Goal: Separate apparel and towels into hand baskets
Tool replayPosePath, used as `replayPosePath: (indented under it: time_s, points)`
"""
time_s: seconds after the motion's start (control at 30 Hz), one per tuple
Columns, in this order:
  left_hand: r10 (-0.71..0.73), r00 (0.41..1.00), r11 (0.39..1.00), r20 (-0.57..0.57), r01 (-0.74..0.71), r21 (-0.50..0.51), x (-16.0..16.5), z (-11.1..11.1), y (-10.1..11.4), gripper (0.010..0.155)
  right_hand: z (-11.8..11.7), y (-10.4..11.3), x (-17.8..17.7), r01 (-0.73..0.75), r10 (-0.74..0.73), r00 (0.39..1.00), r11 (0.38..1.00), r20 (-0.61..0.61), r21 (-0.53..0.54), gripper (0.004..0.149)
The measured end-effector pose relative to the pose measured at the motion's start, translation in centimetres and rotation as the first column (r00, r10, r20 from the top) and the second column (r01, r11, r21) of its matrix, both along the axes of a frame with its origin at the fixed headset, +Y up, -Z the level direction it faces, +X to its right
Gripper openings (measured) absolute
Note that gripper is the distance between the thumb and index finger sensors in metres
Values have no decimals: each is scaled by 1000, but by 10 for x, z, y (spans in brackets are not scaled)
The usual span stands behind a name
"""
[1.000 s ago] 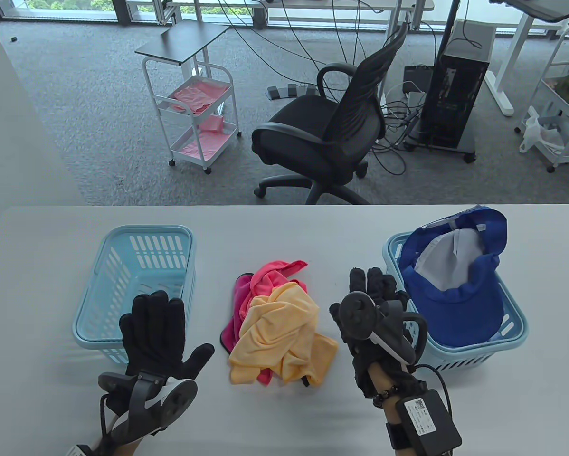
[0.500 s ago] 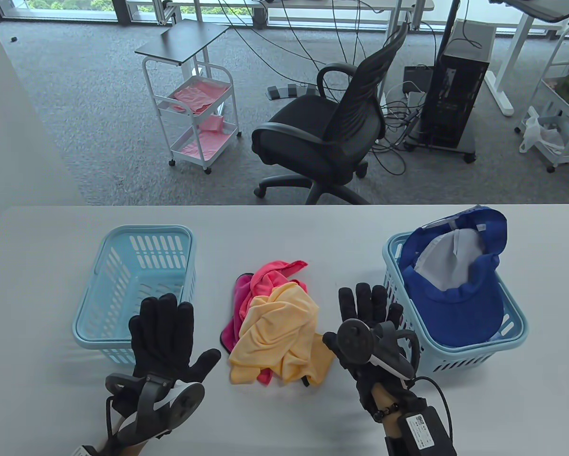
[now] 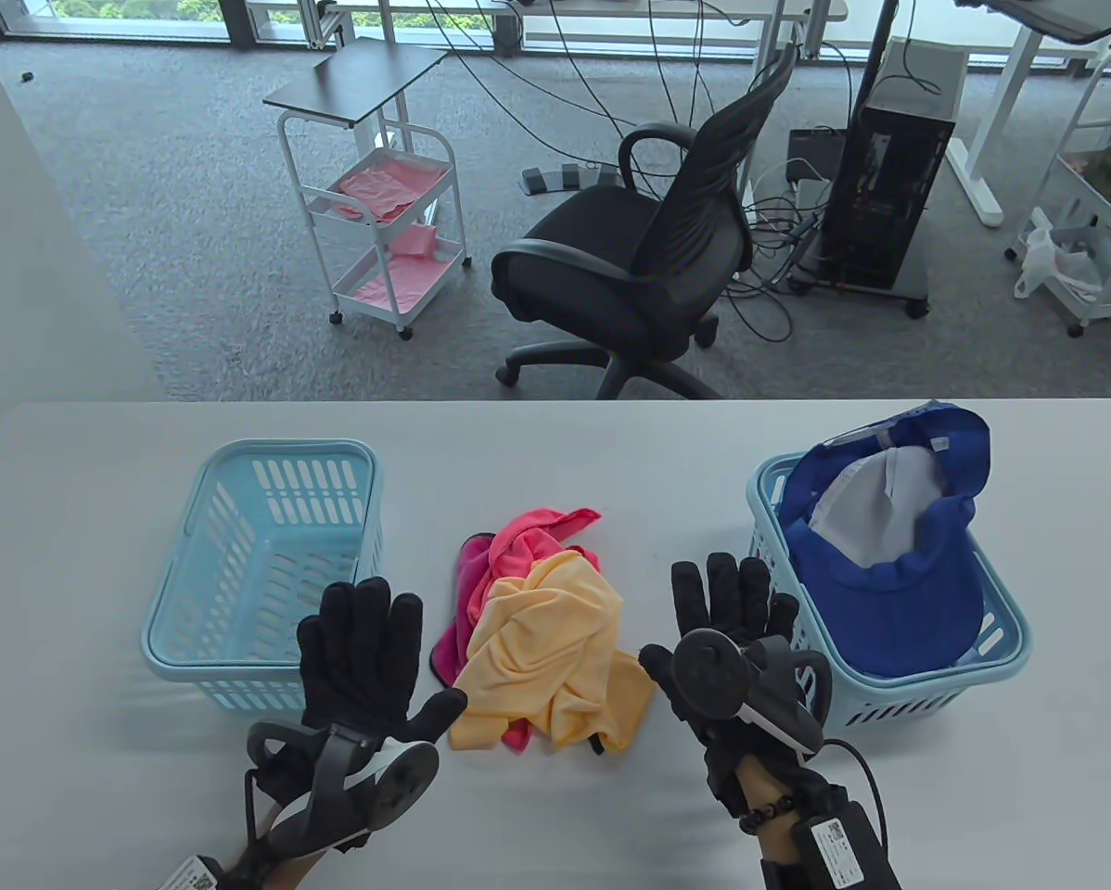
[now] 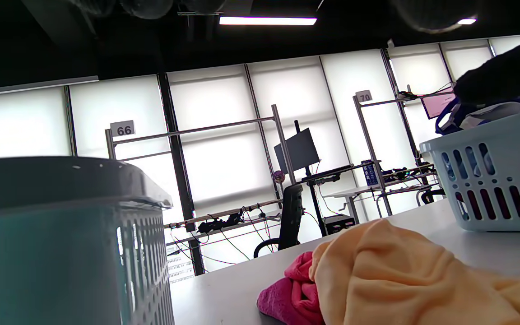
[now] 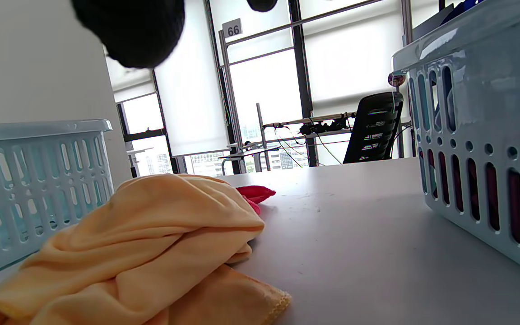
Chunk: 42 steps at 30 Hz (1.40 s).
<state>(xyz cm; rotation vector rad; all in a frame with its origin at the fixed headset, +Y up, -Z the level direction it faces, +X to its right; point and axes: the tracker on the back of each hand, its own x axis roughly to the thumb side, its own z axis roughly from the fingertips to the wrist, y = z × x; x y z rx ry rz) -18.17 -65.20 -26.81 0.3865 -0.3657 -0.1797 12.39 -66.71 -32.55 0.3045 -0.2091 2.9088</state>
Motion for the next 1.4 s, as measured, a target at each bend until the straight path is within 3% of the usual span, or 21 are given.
replayPosePath:
  time_s: [0.33, 0.47, 0.77, 1.03, 1.17, 1.4]
  points:
    - [22, 999, 992, 32, -17, -129, 45, -24, 6, 95, 4, 0, 3, 35, -35, 999, 999, 5, 17, 86]
    - [-7, 999, 979, 35, 14, -203, 64, -38, -1, 94, 4, -1, 0, 32, -32, 1000, 999, -2, 14, 86]
    - [-78, 997, 891, 24, 81, -447, 107, -84, -42, 101, 5, -2, -1, 47, -47, 999, 999, -5, 4, 86]
    - [-175, 984, 770, -21, 124, -626, 110, -120, -87, 102, 5, -3, -2, 57, -57, 998, 998, -6, -6, 86]
    - [-241, 970, 795, -25, 183, -578, 110, -122, -102, 98, 5, -3, -2, 60, -60, 998, 998, -1, -7, 86]
    - [-253, 965, 880, -64, 202, -431, 111, -120, -102, 76, 5, -4, -1, 65, -65, 998, 998, 5, -12, 85]
